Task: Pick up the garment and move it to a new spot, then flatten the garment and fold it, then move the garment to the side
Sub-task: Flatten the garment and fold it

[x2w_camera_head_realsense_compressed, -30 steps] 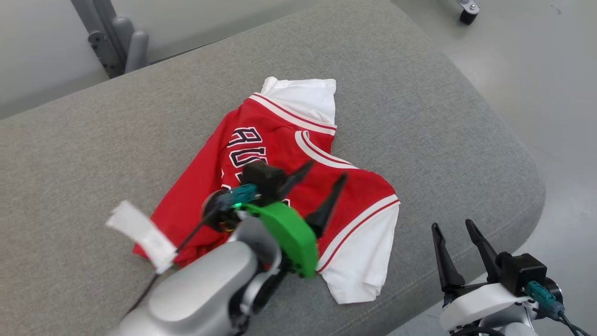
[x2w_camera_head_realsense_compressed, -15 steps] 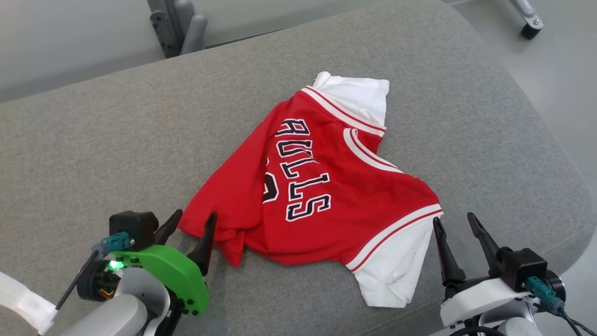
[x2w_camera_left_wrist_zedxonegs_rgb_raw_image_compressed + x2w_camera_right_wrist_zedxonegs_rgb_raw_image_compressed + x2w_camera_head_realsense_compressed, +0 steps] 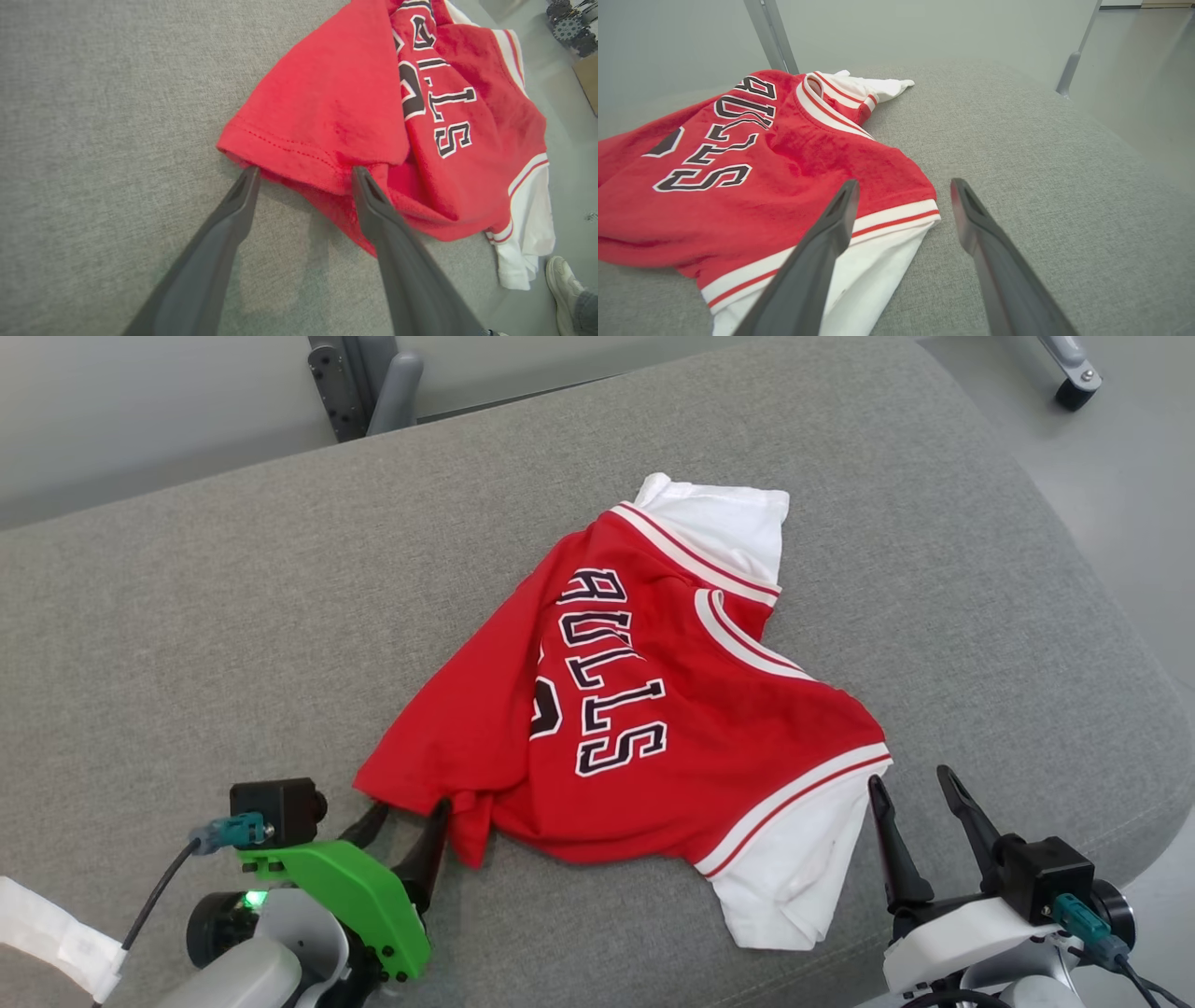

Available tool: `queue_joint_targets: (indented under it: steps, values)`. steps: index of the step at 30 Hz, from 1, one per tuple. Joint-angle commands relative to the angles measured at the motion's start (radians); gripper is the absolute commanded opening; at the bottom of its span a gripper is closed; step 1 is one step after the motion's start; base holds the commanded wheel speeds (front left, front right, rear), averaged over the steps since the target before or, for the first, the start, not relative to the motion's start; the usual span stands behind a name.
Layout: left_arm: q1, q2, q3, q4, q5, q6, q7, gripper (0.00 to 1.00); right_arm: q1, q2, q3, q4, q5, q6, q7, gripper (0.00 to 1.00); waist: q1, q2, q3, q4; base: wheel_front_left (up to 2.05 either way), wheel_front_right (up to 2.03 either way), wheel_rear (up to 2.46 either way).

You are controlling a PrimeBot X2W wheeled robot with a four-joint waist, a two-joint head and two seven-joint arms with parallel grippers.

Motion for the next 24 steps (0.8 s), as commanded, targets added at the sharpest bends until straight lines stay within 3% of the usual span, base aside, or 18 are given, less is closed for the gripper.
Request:
queue_joint_targets:
  steps: [1,6,7,8,16,20,24]
  values:
    - [0.019,-0.018,0.014,0.006,-0.027,-0.015,-0.004,1.0,0.005,-0.003,-0.001,0.001,-0.003,-0.001,-0.003,1.0,0.0,0.0117,0.001,-0.003,0.0,0.0,0.0]
    - [0.033,-0.073,0.066,0.034,-0.135,-0.081,0.003,1.0,-0.005,-0.003,0.007,0.003,0.003,-0.001,-0.003,1.0,0.0,0.0117,0.006,-0.012,0.0,0.0,0.0]
    - [0.029,-0.079,0.079,0.045,-0.149,-0.088,-0.007,0.72,-0.009,-0.003,0.008,0.003,0.003,-0.001,-0.003,1.0,0.0,0.0117,0.007,-0.014,0.0,0.0,0.0]
    - [0.013,-0.086,0.091,0.059,-0.148,-0.104,-0.022,0.0,-0.015,-0.002,0.007,0.002,0.002,-0.001,-0.003,1.0,0.0,0.0117,0.007,-0.017,0.0,0.0,0.0]
    - [-0.009,-0.034,0.114,-0.03,-0.114,-0.142,-0.055,0.0,0.009,-0.003,-0.005,0.001,-0.007,-0.001,-0.003,1.0,0.0,0.0117,-0.006,-0.013,0.0,0.0,0.0]
    - [0.026,0.027,0.157,-0.21,-0.117,-0.122,-0.09,0.0,0.029,-0.003,-0.01,0.004,-0.011,-0.001,-0.003,1.0,0.0,0.0117,-0.019,0.008,0.0,0.0,0.0]
    - [0.058,0.085,0.195,-0.397,-0.101,-0.072,-0.122,0.0,0.034,-0.003,-0.006,0.003,-0.011,-0.001,-0.003,1.0,0.0,0.0117,-0.024,0.039,0.0,0.0,0.0]
